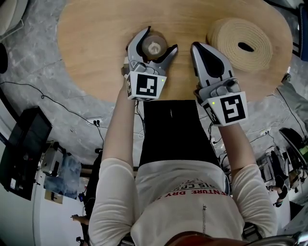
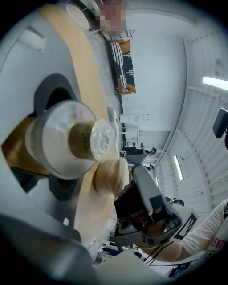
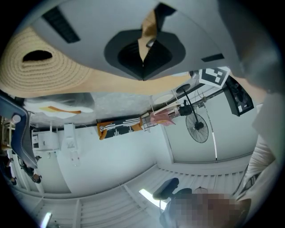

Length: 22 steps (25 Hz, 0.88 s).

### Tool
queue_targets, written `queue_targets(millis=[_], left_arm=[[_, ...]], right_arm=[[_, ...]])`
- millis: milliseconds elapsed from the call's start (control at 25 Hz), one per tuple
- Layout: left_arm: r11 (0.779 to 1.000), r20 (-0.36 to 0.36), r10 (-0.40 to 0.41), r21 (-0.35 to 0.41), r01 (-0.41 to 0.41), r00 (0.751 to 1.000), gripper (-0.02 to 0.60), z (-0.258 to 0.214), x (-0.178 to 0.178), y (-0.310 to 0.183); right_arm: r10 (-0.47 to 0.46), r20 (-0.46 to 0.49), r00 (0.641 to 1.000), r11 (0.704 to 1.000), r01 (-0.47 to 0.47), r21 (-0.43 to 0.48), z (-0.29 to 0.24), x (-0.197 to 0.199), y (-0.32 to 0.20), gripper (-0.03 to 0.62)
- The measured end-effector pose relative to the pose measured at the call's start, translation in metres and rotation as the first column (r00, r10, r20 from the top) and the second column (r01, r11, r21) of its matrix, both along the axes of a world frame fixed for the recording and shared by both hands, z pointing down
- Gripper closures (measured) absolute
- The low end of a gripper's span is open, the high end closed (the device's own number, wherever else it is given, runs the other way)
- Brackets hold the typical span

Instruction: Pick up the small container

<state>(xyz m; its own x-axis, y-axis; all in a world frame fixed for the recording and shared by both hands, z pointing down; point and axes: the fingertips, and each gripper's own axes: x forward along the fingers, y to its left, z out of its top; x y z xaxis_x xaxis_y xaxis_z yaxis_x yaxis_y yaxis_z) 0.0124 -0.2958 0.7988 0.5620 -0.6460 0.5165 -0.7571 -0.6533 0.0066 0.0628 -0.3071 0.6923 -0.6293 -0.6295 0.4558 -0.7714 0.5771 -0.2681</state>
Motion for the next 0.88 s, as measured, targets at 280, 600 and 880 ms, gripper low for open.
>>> queue_targets(millis=[280,600,880], left_arm=[[0.999,0.027,-0.038,0.015,0.038,0.999,0.242,-0.005,-0.002,-0.004],[0.993,0.048,-0.105,-0.056,0.108,0.993,0.241,-0.012,-0.019,0.014],[0.995,0.017,-0.094,-0.022,0.094,0.995,0.241,-0.101,-0.025,0.015]], right_arm=[[0.021,-0.006,1.000,1.000,-0.021,-0.015,0.000,0.007,0.008,0.606],[0.048,-0.007,0.999,0.998,-0.048,-0.028,-0.018,0.005,0.020,0.606],[0.052,-0.005,0.999,0.998,-0.052,0.030,-0.082,-0.004,0.014,0.608]])
